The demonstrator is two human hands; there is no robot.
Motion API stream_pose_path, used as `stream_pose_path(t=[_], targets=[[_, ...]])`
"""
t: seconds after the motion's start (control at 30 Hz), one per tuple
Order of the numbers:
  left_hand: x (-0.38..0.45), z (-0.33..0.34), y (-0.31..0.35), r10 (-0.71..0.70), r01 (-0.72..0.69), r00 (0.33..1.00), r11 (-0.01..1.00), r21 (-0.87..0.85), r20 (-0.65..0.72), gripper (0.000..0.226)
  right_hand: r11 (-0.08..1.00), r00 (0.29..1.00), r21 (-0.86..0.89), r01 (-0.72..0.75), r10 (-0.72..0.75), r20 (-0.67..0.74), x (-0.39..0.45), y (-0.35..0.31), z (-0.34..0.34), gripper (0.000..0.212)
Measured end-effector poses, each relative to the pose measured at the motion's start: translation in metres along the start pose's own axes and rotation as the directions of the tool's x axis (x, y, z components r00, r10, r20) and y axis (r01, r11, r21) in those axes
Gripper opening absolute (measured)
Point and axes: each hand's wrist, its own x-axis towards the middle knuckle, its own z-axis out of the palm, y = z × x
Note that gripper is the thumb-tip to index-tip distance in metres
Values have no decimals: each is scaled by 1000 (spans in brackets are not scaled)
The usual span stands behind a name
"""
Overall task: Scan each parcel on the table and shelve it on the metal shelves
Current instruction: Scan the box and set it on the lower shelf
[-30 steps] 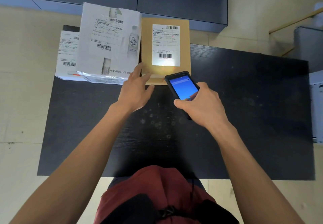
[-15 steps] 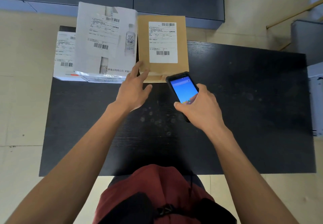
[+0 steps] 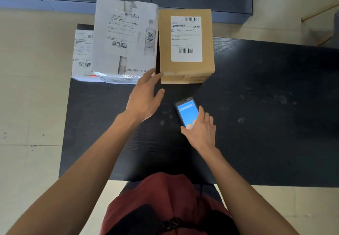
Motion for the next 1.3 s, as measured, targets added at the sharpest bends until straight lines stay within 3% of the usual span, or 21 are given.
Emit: stream_pose_path(t=[0.5,0.57,0.63,0.7,0.77,1.03,1.3], targets=[[18,-10,-1,14,-17,999,997,-71,-46,49,996,998,-75,-39,42,44,16,-8,17,98],[22,-11,0,15,-19,997,999,-44,-82,47,998,997,6,-58,58,41,25,-11,8,96],[28,-13,2,28,-29,994,1000,-4,-106,46,976,995,204,-73,86,-52,38,-15,-8,95],[37,-15,4,41,-38,994,999,33,-105,50,915,974,404,-6,96,-203,54,-21,-30,94],[46,-16,6,40,-35,996,998,61,-76,57,865,949,491,102,63,-309,73,-26,-53,97],[72,-3,16,7,4,999,953,301,-37,75,894,962,370,254,-194,-192,122,-38,-92,108],[68,3,15,61,-33,995,948,315,-81,77,870,966,438,228,-144,-217,109,-39,-81,97]])
